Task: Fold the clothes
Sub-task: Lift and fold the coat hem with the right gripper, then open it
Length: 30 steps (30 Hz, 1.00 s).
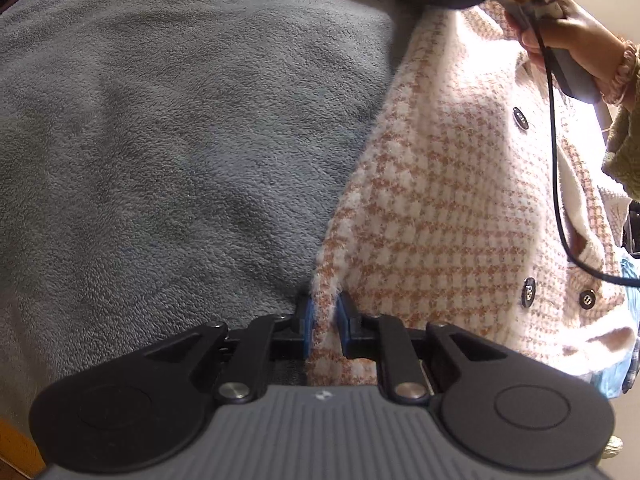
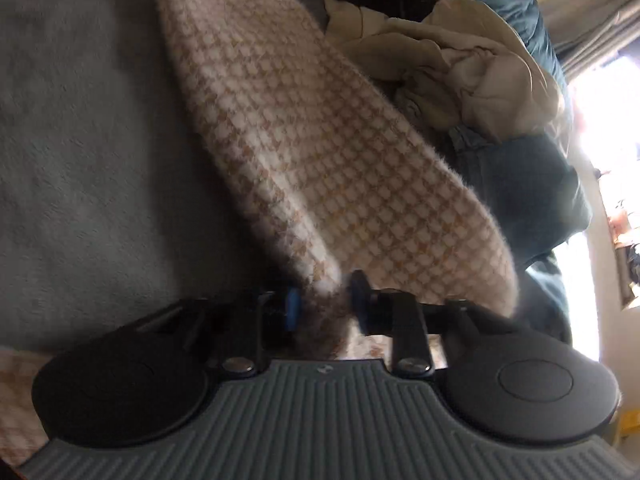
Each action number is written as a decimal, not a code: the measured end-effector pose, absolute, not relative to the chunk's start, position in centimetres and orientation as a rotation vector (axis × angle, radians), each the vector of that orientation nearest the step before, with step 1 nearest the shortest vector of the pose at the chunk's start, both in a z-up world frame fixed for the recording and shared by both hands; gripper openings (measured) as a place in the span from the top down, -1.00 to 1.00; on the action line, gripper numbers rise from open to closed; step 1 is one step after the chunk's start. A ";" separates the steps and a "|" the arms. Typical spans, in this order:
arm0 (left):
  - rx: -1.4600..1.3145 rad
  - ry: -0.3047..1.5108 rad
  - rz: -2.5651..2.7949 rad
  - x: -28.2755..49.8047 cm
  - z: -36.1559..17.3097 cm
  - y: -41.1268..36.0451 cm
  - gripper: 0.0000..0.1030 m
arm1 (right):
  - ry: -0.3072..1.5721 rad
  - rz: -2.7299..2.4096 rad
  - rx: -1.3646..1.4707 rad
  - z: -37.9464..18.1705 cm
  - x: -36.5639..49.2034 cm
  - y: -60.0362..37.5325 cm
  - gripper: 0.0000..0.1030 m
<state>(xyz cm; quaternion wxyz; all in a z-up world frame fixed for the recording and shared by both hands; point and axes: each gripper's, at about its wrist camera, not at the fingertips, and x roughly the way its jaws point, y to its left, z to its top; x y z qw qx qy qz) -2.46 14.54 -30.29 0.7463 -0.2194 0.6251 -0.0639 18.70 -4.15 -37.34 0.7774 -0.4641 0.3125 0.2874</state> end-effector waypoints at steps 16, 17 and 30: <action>-0.561 1.357 -0.144 0.6 -29.2 13.5 0.70 | 0.912 0.515 0.078 -30.1 22.2 -13.8 0.11; -0.564 1.356 -0.146 0.9 -29.2 13.3 0.70 | 0.907 0.512 0.136 -29.3 21.3 -15.3 -0.04; -0.525 1.354 -0.192 4.5 -26.9 11.3 0.67 | 1.023 0.458 0.184 -34.8 19.1 -13.2 0.73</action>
